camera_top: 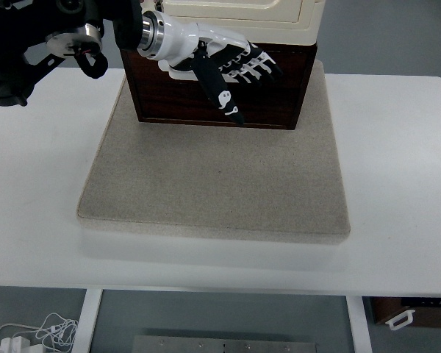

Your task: Close drawer under combined cabinet

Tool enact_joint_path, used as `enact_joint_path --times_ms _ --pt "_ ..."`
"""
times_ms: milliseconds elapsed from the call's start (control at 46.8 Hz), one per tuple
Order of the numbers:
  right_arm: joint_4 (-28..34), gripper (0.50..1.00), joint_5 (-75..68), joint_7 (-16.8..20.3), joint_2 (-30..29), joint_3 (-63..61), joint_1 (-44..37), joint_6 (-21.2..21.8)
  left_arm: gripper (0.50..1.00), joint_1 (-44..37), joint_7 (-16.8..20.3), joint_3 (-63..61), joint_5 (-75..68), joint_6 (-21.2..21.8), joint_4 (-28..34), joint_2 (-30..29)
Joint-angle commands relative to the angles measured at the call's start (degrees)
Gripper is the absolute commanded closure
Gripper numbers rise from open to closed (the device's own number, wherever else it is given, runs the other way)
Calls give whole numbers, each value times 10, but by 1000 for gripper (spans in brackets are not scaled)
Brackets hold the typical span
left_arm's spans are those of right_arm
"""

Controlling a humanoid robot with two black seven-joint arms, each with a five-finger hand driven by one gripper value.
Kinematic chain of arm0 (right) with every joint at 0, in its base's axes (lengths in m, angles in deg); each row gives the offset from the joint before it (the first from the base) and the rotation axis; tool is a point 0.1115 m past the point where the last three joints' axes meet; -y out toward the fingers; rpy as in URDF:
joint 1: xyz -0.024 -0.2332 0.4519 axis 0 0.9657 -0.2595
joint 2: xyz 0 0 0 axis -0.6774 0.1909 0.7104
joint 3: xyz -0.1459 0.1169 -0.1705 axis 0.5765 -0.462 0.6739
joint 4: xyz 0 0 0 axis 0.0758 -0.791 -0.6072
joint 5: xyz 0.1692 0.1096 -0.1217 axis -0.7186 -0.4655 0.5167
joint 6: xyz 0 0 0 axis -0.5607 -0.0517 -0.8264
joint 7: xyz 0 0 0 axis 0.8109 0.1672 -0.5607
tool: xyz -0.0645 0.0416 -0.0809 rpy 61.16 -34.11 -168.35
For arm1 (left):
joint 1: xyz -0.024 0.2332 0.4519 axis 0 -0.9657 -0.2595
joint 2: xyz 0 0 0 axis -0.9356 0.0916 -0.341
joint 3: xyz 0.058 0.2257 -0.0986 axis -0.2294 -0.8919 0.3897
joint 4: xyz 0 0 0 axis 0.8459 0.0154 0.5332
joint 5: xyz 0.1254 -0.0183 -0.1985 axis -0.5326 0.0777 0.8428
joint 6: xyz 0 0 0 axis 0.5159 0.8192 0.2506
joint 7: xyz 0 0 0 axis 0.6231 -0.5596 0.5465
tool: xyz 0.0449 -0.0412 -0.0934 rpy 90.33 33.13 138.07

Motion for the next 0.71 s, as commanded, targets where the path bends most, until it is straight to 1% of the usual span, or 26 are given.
enact_joint_path --times_ms 0,86,171,278,342,513,620,684 --pt "0 548 1 0 0 0 0 0 506 0 30 35 17 0 4 0" --pt "0 548 0 0 0 0 0 0 506 0 45 70 50 0 9 -1" --pt "0 548 0 0 0 0 0 0 506 -1 47 111 96 0 13 -5" --pt "0 548 0 0 0 0 0 0 506 4 49 150 125 1 38 -5" --pt "0 548 0 0 0 0 0 0 506 7 56 183 127 4 52 -5" --pt "0 548 0 0 0 0 0 0 504 12 96 249 139 6 86 -6" --pt "0 548 0 0 0 0 0 0 504 3 111 288 156 7 94 -8" --pt "0 548 0 0 0 0 0 0 506 -1 114 323 163 8 108 -8"
